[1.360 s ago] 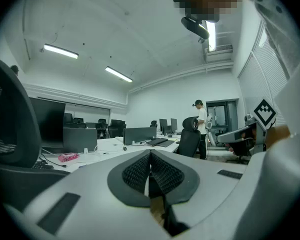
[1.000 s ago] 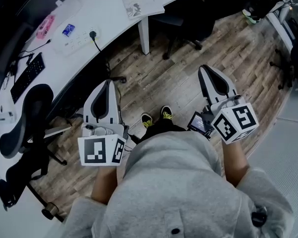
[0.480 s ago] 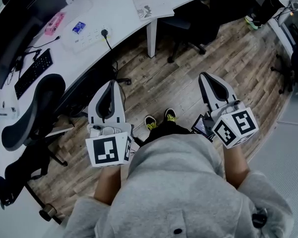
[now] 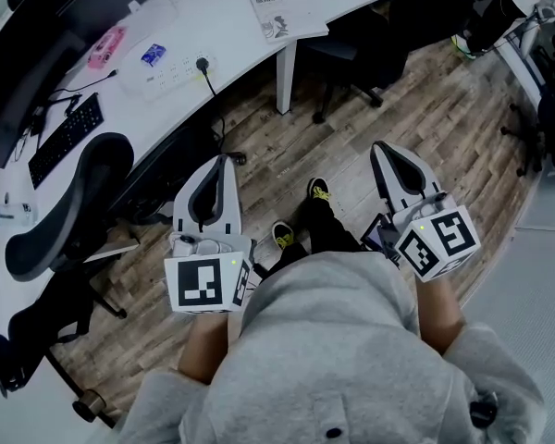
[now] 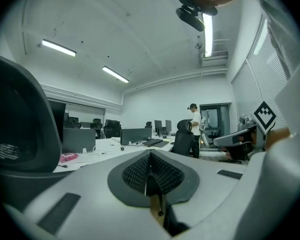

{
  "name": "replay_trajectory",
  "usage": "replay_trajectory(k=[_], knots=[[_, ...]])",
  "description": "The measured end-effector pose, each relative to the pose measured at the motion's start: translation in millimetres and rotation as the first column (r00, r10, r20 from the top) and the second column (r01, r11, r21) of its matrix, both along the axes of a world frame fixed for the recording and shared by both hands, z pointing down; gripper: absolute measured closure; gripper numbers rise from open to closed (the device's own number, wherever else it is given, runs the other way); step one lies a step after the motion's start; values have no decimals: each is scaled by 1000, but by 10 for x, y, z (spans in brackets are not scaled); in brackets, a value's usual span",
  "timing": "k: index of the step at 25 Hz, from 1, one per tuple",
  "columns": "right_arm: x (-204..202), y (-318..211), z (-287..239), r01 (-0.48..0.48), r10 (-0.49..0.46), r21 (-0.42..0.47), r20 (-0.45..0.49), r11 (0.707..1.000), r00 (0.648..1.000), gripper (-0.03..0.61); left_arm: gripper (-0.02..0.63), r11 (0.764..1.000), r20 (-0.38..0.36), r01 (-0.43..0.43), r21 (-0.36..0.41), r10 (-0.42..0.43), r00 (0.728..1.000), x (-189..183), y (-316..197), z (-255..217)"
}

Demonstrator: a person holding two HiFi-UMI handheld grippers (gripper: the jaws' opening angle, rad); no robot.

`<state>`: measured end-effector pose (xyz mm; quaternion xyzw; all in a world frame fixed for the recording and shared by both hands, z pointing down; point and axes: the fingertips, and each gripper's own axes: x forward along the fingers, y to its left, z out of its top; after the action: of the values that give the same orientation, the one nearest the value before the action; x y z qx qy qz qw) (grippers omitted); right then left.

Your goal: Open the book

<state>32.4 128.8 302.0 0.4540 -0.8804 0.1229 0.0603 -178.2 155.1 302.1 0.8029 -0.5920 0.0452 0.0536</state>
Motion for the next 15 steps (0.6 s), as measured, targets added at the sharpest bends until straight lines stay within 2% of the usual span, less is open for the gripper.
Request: replay_trajectory(k=[11, 15], knots=[[-69, -140, 16, -2, 2, -22, 6, 1000, 1000, 551, 604, 1000, -26, 8, 2, -8, 1000, -66, -88, -22], [-40, -280, 79, -55, 56, -43, 16, 998, 998, 551, 604, 1000, -29, 18, -3, -18, 999, -100, -156, -14]])
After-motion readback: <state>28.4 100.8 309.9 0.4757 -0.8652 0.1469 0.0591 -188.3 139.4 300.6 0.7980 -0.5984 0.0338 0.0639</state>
